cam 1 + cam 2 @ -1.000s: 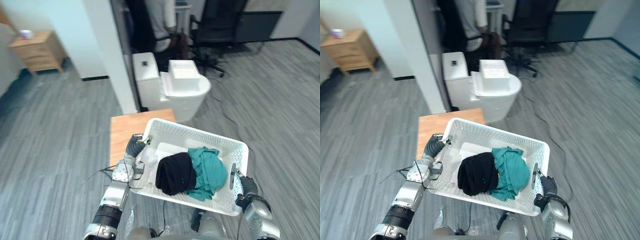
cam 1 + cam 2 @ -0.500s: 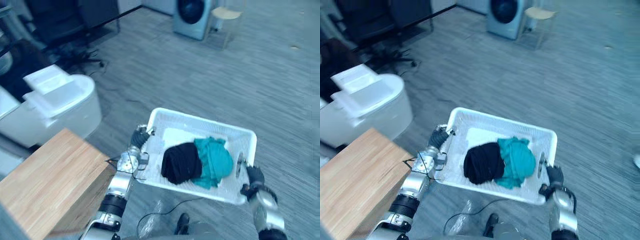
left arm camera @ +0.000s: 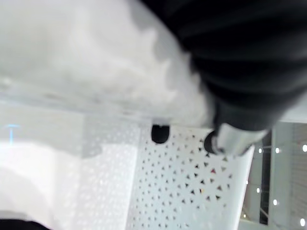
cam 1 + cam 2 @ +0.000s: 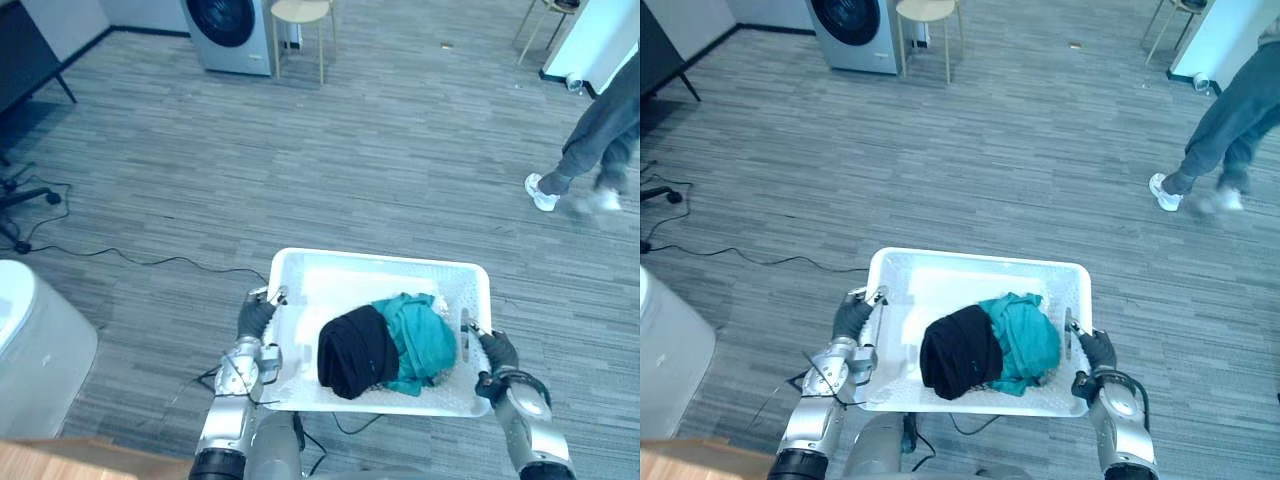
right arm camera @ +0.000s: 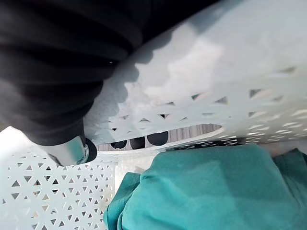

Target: Pick up the laundry basket with both hands and put the clothes into the washing machine.

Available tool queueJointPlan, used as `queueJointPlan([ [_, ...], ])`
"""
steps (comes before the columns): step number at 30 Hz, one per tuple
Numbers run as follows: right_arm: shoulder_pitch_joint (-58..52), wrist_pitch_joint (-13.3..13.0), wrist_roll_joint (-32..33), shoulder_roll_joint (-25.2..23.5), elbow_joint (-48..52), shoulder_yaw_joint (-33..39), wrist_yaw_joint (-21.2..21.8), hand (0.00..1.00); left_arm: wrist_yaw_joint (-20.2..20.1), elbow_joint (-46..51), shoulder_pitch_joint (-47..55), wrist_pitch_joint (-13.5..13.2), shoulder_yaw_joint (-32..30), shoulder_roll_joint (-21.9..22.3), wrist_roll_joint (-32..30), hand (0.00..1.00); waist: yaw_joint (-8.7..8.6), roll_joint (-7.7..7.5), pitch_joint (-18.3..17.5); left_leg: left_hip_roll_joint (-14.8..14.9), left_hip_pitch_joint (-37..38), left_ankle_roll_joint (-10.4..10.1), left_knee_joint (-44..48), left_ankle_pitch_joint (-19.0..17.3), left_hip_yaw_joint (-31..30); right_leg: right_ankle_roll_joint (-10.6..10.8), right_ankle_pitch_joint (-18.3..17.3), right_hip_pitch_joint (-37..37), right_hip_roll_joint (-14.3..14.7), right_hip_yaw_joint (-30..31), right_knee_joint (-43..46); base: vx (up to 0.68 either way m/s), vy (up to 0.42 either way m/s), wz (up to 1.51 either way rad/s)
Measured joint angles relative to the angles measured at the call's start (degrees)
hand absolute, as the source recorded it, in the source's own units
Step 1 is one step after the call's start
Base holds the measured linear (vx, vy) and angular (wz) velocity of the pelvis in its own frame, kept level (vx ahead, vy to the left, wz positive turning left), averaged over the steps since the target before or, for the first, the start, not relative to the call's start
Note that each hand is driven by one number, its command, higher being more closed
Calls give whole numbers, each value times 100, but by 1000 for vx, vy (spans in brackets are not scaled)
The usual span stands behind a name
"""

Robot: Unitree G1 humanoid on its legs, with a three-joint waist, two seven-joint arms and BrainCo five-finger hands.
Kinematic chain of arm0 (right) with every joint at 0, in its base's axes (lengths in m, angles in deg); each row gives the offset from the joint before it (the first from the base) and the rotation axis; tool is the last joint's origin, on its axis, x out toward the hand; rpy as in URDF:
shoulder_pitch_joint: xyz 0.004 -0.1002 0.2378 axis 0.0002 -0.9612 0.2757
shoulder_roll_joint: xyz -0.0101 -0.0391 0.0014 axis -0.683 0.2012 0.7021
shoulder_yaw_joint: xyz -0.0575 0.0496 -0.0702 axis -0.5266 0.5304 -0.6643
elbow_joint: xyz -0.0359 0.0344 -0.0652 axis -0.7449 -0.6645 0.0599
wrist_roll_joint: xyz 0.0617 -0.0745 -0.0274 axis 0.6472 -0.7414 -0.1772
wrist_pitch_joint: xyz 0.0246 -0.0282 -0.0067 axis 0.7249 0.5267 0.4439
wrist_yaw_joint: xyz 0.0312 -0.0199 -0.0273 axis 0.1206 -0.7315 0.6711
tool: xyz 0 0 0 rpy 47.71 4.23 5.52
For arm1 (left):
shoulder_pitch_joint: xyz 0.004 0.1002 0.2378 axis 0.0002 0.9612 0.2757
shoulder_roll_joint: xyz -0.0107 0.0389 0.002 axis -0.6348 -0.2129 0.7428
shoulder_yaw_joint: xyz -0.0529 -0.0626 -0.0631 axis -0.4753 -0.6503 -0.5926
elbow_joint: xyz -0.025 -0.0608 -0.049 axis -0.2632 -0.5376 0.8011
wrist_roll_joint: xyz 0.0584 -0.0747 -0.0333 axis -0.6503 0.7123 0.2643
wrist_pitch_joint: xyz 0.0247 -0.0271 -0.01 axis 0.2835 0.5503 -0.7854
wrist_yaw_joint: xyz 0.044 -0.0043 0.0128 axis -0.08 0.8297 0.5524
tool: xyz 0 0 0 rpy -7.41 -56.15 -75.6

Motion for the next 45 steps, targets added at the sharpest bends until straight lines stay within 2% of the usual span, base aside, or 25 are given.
queueJointPlan([
  [2, -91, 5, -17, -230, -248, -8, 64, 100, -12, 24, 146, 67, 12, -201, -27, 100, -130, -118, 10, -396, 668, 182, 113, -540, 21, 403, 1334, -458, -695, -325, 1840, 622, 241, 29],
  [3, -92, 5, -21, -285, -313, -21, 93, 100, -11, 70, 193, 87, 9, -262, -39, 100, -153, -82, 21, -414, 878, 197, 77, -676, -3, 339, 1552, -517, -741, -309, 2165, 545, 169, 11],
  [5, -46, 0, -22, -441, -361, -71, 156, 100, -13, 223, 240, 112, -47, -401, -75, 100, -137, 57, 56, -371, 1559, 183, -211, -1044, -31, -450, 832, -1150, -861, -579, 2716, 607, 156, -12],
  [8, -43, -1, -23, -449, -360, -86, 156, 100, -11, 242, 221, 107, 1, -493, -60, 100, -288, 272, 88, -177, 2406, 55, -793, -1284, -70, -559, 543, -1869, -697, -1165, 774, 589, 52, 0],
  [10, -64, -1, -23, -456, -360, -65, 137, 100, -15, 197, 149, 108, 31, -522, -59, 100, -433, 250, 92, -160, 2930, -97, -1152, -1383, -150, -253, 1226, -1939, -583, -1326, -1699, 646, -49, 41],
  [12, -81, -1, -107, -444, -327, -48, 47, 100, -1, 72, 67, 104, 104, -597, -60, 100, -505, 92, 35, -241, 3514, -322, -1415, -1582, -252, -40, 1631, -2211, -623, -1210, -2628, 792, -157, 58],
  [13, -152, 3, -185, -469, -326, -69, 17, 100, -8, 45, 148, 108, 106, -635, -60, 100, -585, 14, -57, -246, 3723, -339, -1271, -1689, -374, -291, 1530, -2193, -579, -1175, -2582, 777, -206, 57],
  [14, -234, 3, -235, -451, -303, -72, -11, 100, -5, -26, 183, 135, 95, -509, -61, 100, -610, 150, -140, -25, 3687, -344, -743, -1788, -547, -657, 2071, -2196, -333, -925, -2283, 975, -330, 37],
  [16, -404, 20, -284, -423, -72, -45, -15, 100, -9, -24, 252, 140, 76, -340, -76, 100, -555, 693, -247, 899, 2684, -303, 1852, -1213, -791, -851, 2228, -1849, 296, -1169, -2045, 797, -317, 11],
  [17, -407, 43, -294, -390, 6, -54, -9, 100, -6, -26, 263, 135, 71, -323, -66, 100, -537, 855, -199, 1185, 2412, -325, 2618, -583, -858, -902, 2255, -1638, 526, -1235, -2062, 629, -232, -49],
  [18, -377, 85, -323, -319, 66, -149, -15, 100, -6, -34, 342, 131, -56, -217, -58, 100, -329, 1138, -198, 1620, 1996, -485, 3765, 687, -953, -1095, 2065, -1222, 997, -1141, -2165, 792, -201, -100],
  [19, -304, 117, -325, -249, 69, -166, -27, 100, -16, -38, 339, 132, -115, -91, -31, 100, -130, 1191, -162, 1621, 1448, -394, 4825, 466, -1093, -1237, 1886, -773, 1257, -925, -2353, 789, -152, -106],
  [22, -168, 113, -330, -209, 80, -274, -36, 100, -20, -32, 343, 51, -185, -146, 92, 100, -31, 759, 105, 1233, 264, 54, 5170, -394, -527, -1258, 1615, 550, 1149, -492, -2972, 761, -73, -46],
  [24, -37, 103, -333, -153, 80, -275, -41, 100, -9, -25, 334, -2, -214, -137, 165, 100, 45, 673, 140, 1075, -244, -122, 3792, -685, -152, -1140, 1434, 1026, 1053, -273, -3260, 777, 33, -61],
  [25, 37, 96, -335, -127, 79, -277, -44, 100, -10, -18, 318, -24, -238, -119, 165, 100, 40, 679, 155, 932, -402, -178, 2687, -677, -40, -1066, 1295, 1237, 992, -235, -3360, 828, 134, -44],
  [27, 82, 80, -342, -24, 80, -278, -39, 100, -11, 19, 316, -18, -260, 6, 164, 100, 41, 778, 97, 653, -323, -818, -131, -222, 101, -928, 1015, 1547, 913, -120, -3500, 699, 201, -35],
  [28, 108, 61, -343, 65, 63, -282, -36, 100, -2, 68, 305, -11, -263, 73, 161, 100, 72, 855, 90, 641, -372, -820, -635, 381, 80, -795, 787, 1777, 906, 33, -3609, 848, 316, -47],
  [30, 141, 61, -444, -62, 58, -303, -39, 100, 50, 63, 287, 27, -336, 35, 155, 100, 26, 573, 60, 302, -355, -25, -128, 480, 118, -672, 363, 1930, 551, 67, -3212, 812, 314, -18],
  [32, 190, 56, -454, -41, 37, -264, -24, 100, 68, 77, 235, 55, -338, 60, 153, 100, 36, 362, 142, -54, -13, 459, 282, -75, 310, -159, 314, 953, -51, 9, -459, 761, 304, 0],
  [34, 143, 55, -492, -170, -13, -272, -21, 100, 132, 82, 296, 61, -252, -83, 153, 100, -12, 163, 159, -321, 529, 632, 440, -503, 435, 802, 1372, 203, -508, 163, 1810, 655, 214, 21],
  [36, 155, 15, -495, -319, -20, -304, -19, 100, 158, 271, 371, 59, -240, -189, 145, 100, -73, 215, 183, -382, 1128, 602, 426, -1000, 319, 286, 1183, -567, -580, 4, 3049, 679, 130, 18],
  [38, 157, -46, -497, -409, -21, -309, -20, 100, 164, 361, 401, 21, -246, -302, 143, 100, -88, 244, 185, -380, 1514, 513, 249, -1211, 274, -195, 825, -1054, -584, -171, 2910, 447, 26, -1],
  [41, 145, -84, -494, -461, 11, -302, -42, 100, 205, 356, 330, 17, -190, -404, 153, 100, -203, 294, 201, -321, 2113, 314, 17, -1472, 134, -383, 667, -1648, -670, -878, 584, 568, -59, 26],
  [42, 92, -87, -495, -454, 84, -299, -62, 100, 238, 351, 322, 11, -121, -425, 162, 100, -269, 298, 192, -230, 2344, 145, 20, -1633, 96, -374, 1151, -1519, -583, -1230, -1543, 572, -99, 40],
  [45, -71, -101, -494, -433, 107, -302, -165, 100, 232, 190, 298, 7, -10, -496, 162, 100, -303, 174, 73, -226, 3003, -209, -156, -2095, -47, -200, 1587, -1511, -575, -1059, -2696, 672, -185, 43],
])
